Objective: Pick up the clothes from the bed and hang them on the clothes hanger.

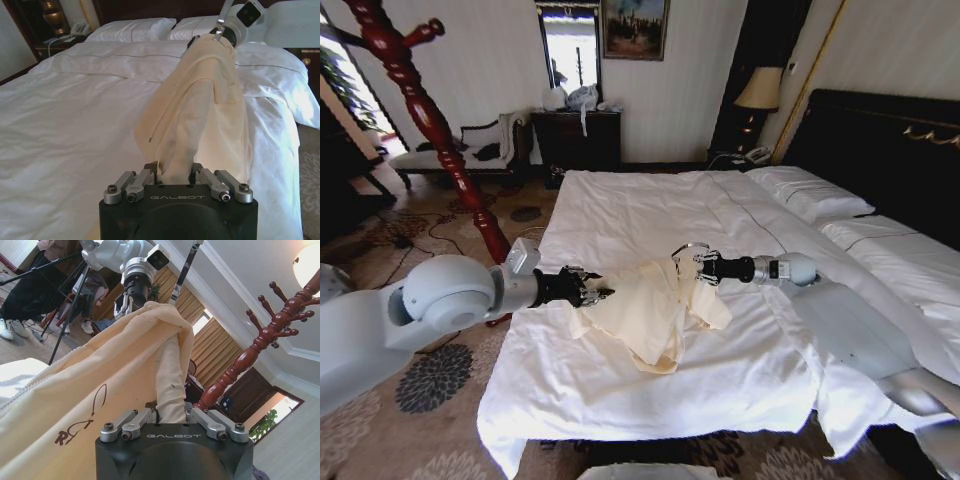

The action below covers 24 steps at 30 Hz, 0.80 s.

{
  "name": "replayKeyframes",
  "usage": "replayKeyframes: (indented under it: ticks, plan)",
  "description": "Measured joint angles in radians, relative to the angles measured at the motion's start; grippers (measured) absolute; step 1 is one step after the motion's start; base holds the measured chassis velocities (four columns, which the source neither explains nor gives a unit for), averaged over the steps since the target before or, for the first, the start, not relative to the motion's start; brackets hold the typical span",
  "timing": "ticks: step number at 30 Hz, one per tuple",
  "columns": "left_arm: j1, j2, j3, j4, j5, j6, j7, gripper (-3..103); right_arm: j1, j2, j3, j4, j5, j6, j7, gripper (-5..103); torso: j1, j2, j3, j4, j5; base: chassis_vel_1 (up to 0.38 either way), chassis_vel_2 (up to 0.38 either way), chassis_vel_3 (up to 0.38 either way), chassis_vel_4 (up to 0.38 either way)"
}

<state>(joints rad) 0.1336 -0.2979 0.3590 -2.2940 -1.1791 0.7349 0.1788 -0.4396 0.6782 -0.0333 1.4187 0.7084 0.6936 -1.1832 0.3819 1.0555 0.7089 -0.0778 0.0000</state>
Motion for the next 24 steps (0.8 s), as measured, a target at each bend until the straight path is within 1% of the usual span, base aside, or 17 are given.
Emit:
replayKeyframes:
  ticks: [1, 2, 4, 6, 11, 13, 14, 15, 17, 20, 21, 22, 23, 24]
  plan:
    - [0.000, -0.001, 0.000, 0.005, 0.026, -0.001, 0.026, 28, 0.000, -0.001, -0.001, 0.000, 0.000, 0.000, 0.000, 18, 0.000, 0.000, 0.000, -0.0001, 0.0000, 0.000, 0.000, 0.000, 0.000]
    - [0.000, -0.001, 0.000, 0.005, 0.026, -0.001, 0.026, 28, 0.000, -0.001, -0.001, 0.000, 0.000, 0.000, 0.000, 18, 0.000, 0.000, 0.000, -0.0001, 0.0000, 0.000, 0.000, 0.000, 0.000]
    - [0.004, -0.002, 0.001, 0.012, 0.074, -0.004, 0.077, 27, 0.000, -0.003, -0.004, -0.002, 0.002, 0.001, 0.000, 18, 0.000, 0.000, 0.000, 0.0000, 0.0000, 0.000, 0.000, 0.000, 0.000]
    - [0.008, -0.003, -0.001, 0.017, 0.102, -0.004, 0.117, 26, 0.000, -0.006, -0.009, -0.003, 0.008, 0.001, 0.004, 19, 0.000, 0.000, 0.000, 0.0000, 0.0001, 0.000, 0.000, 0.000, 0.000]
    - [0.013, -0.004, -0.008, 0.017, 0.116, -0.005, 0.138, 25, 0.000, -0.012, -0.013, -0.003, 0.017, 0.001, 0.011, 19, 0.000, 0.000, 0.000, 0.0000, 0.0001, 0.000, 0.000, 0.000, 0.000]
    - [0.016, -0.003, -0.013, 0.017, 0.116, -0.004, 0.144, 24, 0.000, -0.015, -0.013, -0.005, 0.024, -0.001, 0.014, 16, 0.000, 0.000, 0.000, 0.0001, 0.0000, 0.000, 0.000, 0.000, 0.000]
    - [0.017, 0.000, -0.017, 0.021, 0.116, 0.002, 0.146, 23, 0.000, -0.021, -0.010, -0.008, 0.037, -0.008, 0.015, 27, 0.000, 0.000, 0.000, -0.0001, 0.0001, 0.000, 0.000, 0.000, 0.000]
    - [0.018, 0.002, -0.020, 0.022, 0.119, 0.003, 0.144, 23, -0.001, -0.025, -0.006, -0.008, 0.047, -0.013, 0.014, 32, 0.000, 0.000, 0.000, 0.0000, -0.0003, 0.000, 0.000, 0.000, 0.000]
    - [0.018, 0.003, -0.022, 0.022, 0.119, 0.002, 0.144, 23, -0.003, -0.027, -0.003, -0.009, 0.051, -0.015, 0.013, 32, 0.000, 0.000, 0.000, -0.0001, -0.0001, 0.000, 0.000, 0.000, 0.000]
    - [0.022, 0.008, -0.028, 0.021, 0.121, 0.003, 0.145, 23, -0.011, -0.038, 0.023, -0.017, 0.062, -0.019, 0.014, 48, 0.000, 0.000, 0.000, 0.0000, -0.0001, 0.000, 0.000, 0.000, 0.000]
    - [0.022, 0.008, -0.028, 0.021, 0.121, 0.003, 0.145, 23, -0.011, -0.038, 0.023, -0.017, 0.062, -0.019, 0.014, 48, 0.000, 0.000, 0.000, 0.0000, -0.0001, 0.000, 0.000, 0.000, 0.000]
    - [0.025, 0.010, -0.034, 0.021, 0.123, 0.003, 0.144, 23, -0.017, -0.043, 0.031, -0.020, 0.069, -0.022, 0.016, 54, 0.000, 0.000, 0.000, 0.0000, 0.0001, 0.000, 0.000, 0.000, 0.000]
    - [0.030, 0.011, -0.042, 0.024, 0.125, 0.003, 0.142, 23, -0.022, -0.048, 0.039, -0.023, 0.077, -0.024, 0.020, 54, 0.000, 0.000, 0.000, -0.0001, 0.0001, 0.000, 0.000, 0.000, 0.000]
    - [0.048, 0.012, -0.064, 0.032, 0.134, 0.003, 0.136, 23, -0.032, -0.057, 0.052, -0.030, 0.088, -0.025, 0.023, 65, 0.000, 0.000, 0.000, -0.0001, 0.0001, 0.000, 0.000, 0.000, 0.000]
